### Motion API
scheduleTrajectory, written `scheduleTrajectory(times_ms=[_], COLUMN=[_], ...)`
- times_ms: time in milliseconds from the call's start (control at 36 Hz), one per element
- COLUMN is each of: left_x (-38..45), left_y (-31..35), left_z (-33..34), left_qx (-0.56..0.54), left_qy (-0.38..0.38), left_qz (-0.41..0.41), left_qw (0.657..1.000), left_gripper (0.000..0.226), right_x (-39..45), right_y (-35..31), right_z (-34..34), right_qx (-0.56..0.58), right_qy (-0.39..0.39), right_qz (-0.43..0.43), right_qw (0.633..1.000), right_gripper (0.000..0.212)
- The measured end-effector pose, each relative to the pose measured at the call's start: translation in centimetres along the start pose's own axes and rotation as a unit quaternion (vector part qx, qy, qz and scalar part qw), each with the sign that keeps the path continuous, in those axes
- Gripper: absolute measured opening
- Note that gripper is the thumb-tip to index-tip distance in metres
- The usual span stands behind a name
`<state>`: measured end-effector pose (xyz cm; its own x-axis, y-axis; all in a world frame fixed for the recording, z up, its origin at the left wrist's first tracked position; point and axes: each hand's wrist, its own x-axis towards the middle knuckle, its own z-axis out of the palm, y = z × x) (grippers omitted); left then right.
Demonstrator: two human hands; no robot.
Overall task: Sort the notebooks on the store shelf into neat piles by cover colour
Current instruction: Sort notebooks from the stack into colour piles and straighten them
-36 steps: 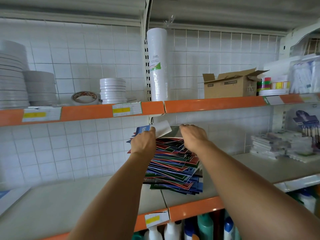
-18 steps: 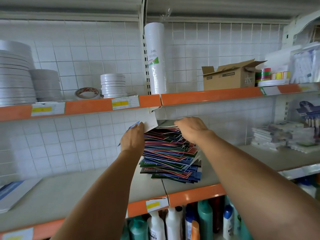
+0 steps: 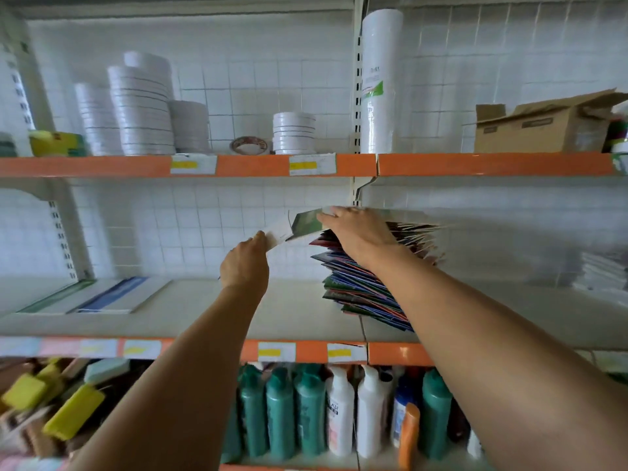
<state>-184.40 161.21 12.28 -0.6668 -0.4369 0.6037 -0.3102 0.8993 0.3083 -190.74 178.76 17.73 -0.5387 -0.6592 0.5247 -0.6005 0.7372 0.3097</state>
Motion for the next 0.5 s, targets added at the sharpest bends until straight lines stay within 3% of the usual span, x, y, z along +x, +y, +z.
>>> scheduleTrajectory(times_ms=[167,306,500], left_x=[-1.8,-3.2,-5.1], left_y=[-5.3,-9.9,-16.5], left_z=[-1.3,-1.6,-2.9], left_qx=[0.025,0.015,0.037], left_qy=[0.004,-0.011,-0.044], left_qz=[-0.045,-0.079,-0.093], left_qw=[0.999,0.997,0.994], left_gripper=[0.044,0.045,0.042], right_x=[0.8,1.0,1.9], right_y=[-5.3,-9.9,-16.2], right_z=[1.7,4.5,7.6], right_qx=[0.027,0.067,0.126], right_qy=[-0.007,-0.03,-0.073], right_qz=[-0.052,-0.083,-0.056], right_qw=[0.998,0.994,0.988], right_gripper=[0.071,0.057,0.045])
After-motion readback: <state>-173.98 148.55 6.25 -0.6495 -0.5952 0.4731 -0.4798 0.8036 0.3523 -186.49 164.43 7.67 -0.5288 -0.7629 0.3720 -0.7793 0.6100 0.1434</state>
